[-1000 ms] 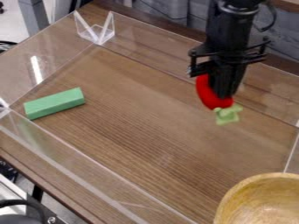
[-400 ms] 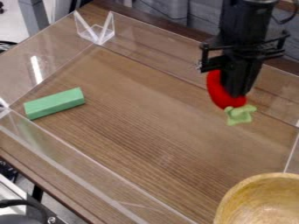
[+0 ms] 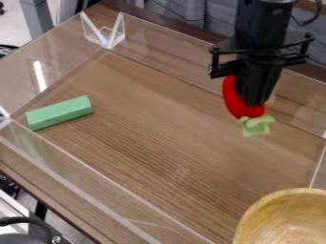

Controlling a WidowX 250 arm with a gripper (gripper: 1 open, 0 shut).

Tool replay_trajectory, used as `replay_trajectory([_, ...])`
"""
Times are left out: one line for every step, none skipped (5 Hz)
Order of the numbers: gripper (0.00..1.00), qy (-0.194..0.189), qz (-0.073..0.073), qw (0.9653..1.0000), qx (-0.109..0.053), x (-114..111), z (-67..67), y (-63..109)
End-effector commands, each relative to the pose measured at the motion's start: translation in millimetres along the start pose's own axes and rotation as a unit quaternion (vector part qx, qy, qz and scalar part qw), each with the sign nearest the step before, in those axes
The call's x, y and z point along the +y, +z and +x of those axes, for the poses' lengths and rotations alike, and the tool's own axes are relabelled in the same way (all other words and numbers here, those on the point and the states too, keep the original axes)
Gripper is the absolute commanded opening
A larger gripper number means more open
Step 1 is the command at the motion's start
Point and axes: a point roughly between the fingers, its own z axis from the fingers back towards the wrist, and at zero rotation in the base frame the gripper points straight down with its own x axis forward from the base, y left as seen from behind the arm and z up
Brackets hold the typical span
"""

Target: Move the red fruit to the left

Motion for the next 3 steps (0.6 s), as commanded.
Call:
replay_trajectory([0.0, -0.01, -0.015, 0.9998, -0.01, -3, 5.0, 1.9])
replay_trajectory([0.0, -0.032, -0.014, 0.9993, -0.011, -8, 1.8, -0.3])
replay_trajectory([0.0, -0.049, -0.015, 0.9986, -0.011, -14, -1.2, 0.7])
